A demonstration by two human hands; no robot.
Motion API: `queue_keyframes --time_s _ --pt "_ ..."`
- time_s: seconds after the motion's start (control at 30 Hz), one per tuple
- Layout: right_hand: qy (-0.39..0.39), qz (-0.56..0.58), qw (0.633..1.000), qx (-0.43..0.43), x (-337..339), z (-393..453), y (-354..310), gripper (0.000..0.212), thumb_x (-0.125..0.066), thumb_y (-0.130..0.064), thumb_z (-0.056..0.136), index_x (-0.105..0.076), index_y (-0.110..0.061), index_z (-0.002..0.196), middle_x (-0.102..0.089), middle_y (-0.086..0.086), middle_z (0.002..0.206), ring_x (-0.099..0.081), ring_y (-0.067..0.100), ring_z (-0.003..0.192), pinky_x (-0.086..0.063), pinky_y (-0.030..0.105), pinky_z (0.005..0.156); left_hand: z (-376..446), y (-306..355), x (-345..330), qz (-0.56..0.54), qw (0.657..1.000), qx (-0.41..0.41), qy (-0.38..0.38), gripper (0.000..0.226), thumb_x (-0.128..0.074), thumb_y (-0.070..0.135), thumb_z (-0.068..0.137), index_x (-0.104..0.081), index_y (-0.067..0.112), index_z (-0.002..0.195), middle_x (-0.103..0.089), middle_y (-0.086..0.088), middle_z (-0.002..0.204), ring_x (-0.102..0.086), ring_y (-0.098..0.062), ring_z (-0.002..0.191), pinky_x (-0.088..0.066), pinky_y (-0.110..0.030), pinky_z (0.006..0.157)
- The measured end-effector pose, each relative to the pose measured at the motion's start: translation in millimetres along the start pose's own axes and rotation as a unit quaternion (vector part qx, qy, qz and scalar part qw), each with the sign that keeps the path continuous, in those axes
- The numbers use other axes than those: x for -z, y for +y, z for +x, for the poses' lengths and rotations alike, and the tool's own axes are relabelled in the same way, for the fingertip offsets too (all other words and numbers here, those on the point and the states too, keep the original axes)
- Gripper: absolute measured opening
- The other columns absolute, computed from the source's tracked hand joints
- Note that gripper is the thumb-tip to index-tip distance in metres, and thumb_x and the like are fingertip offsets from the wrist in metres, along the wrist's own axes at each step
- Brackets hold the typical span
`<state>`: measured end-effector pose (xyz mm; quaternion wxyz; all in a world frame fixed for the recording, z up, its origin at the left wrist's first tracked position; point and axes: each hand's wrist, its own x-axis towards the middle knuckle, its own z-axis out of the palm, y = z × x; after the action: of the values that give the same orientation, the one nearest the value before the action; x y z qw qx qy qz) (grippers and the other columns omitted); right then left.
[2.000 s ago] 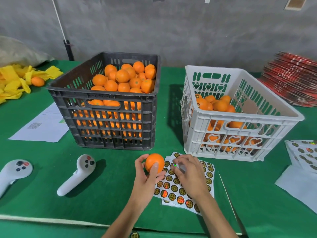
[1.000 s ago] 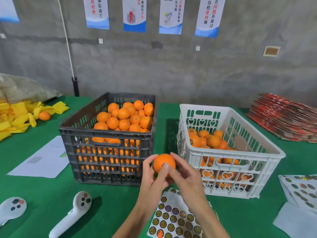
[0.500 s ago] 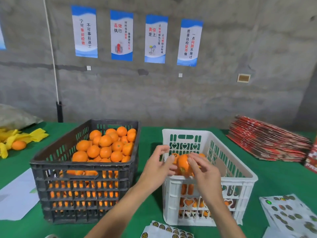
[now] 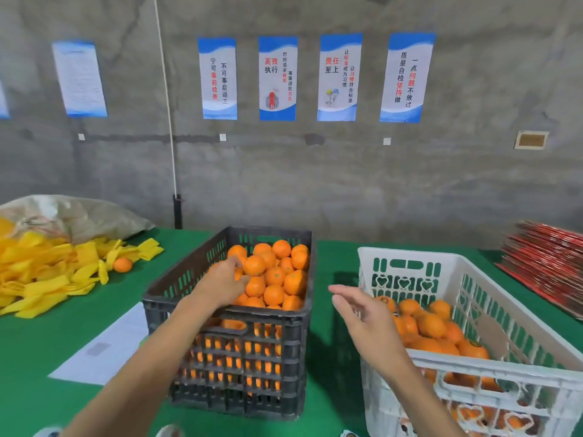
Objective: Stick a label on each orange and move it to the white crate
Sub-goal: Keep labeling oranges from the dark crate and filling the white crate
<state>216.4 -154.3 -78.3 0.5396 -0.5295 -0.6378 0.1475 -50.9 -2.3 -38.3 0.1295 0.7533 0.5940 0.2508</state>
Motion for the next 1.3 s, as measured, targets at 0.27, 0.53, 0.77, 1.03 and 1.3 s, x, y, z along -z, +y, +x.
queue_keyframes --time_s 0.27,0.53,0.77,1.03,1.3 --pt "-0.137 -0.055 0.989 0.026 -76 60 -10 0.024 -0.063 -0.038 0.100 -0.070 -0.040 0.123 -0.065 -0.025 0.128 -0.055 -0.006 0.121 -0.044 0.026 0.105 44 -67 16 0.053 0.981 0.112 -0.146 0.066 -0.075 0.031 0.093 -0.044 0.015 0.149 -0.057 -0.014 0.143 -0.057 -0.030 0.127 -0.047 -0.034 0.099" --pt "-0.258 -0.187 0.948 -0.012 -95 93 -9 0.036 -0.067 -0.063 0.087 -0.068 -0.047 0.119 -0.066 -0.031 0.121 -0.062 -0.001 0.109 -0.048 0.040 0.103 101 -93 -14 0.203 0.906 0.143 -0.343 0.122 -0.082 0.048 0.084 0.008 0.029 0.165 -0.013 -0.010 0.172 -0.036 -0.038 0.150 -0.046 -0.052 0.112" --pt "-0.231 -0.211 0.950 -0.009 -97 91 -9 0.031 -0.061 -0.068 0.088 -0.071 -0.048 0.110 -0.068 -0.030 0.116 -0.061 0.005 0.110 -0.046 0.038 0.102 125 -90 -27 0.216 0.927 0.100 -0.290 0.074 -0.074 0.016 0.093 -0.031 0.014 0.154 -0.049 -0.020 0.146 -0.060 -0.037 0.127 -0.055 -0.050 0.103" --pt "-0.224 -0.198 0.954 -0.013 -97 87 -8 0.029 -0.062 -0.064 0.090 -0.073 -0.044 0.107 -0.070 -0.026 0.115 -0.061 0.006 0.109 -0.050 0.040 0.097 116 -83 -25 0.231 0.936 0.065 -0.258 0.086 -0.084 0.018 0.086 -0.030 0.023 0.152 -0.037 -0.017 0.155 -0.068 -0.037 0.110 -0.064 -0.044 0.084" --pt "-0.117 -0.047 0.992 -0.014 -88 69 -11 0.015 -0.066 -0.035 0.097 -0.079 -0.030 0.102 -0.075 -0.020 0.105 -0.065 0.000 0.104 -0.053 0.041 0.098 94 -79 -6 0.222 0.948 0.048 -0.223 0.052 -0.078 0.015 0.087 -0.045 0.018 0.128 -0.057 -0.014 0.119 -0.067 -0.027 0.087 -0.060 -0.034 0.067"
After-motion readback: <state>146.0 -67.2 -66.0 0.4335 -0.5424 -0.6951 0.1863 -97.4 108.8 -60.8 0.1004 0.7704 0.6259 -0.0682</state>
